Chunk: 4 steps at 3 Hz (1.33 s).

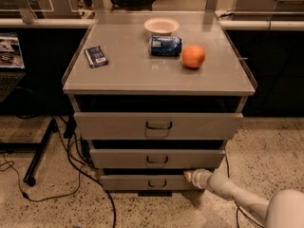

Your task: Open bottom drawer

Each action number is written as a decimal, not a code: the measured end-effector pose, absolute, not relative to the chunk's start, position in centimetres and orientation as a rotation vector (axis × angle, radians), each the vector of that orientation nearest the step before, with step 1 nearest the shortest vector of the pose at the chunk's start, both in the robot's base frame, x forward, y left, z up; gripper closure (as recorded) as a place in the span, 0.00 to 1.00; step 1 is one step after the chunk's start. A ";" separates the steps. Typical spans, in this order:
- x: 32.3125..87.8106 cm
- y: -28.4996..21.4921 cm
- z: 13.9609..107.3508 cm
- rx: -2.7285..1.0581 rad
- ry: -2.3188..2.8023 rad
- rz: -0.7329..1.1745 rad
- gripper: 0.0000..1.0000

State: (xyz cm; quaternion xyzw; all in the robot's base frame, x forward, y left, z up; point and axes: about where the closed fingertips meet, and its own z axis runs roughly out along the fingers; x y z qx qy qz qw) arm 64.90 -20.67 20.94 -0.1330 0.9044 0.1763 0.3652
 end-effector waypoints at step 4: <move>64.0 -21.3 21.0 -0.308 2.430 0.471 1.00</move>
Offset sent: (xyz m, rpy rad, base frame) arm -0.0324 -0.0564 -0.0404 -0.0622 0.3606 -0.1293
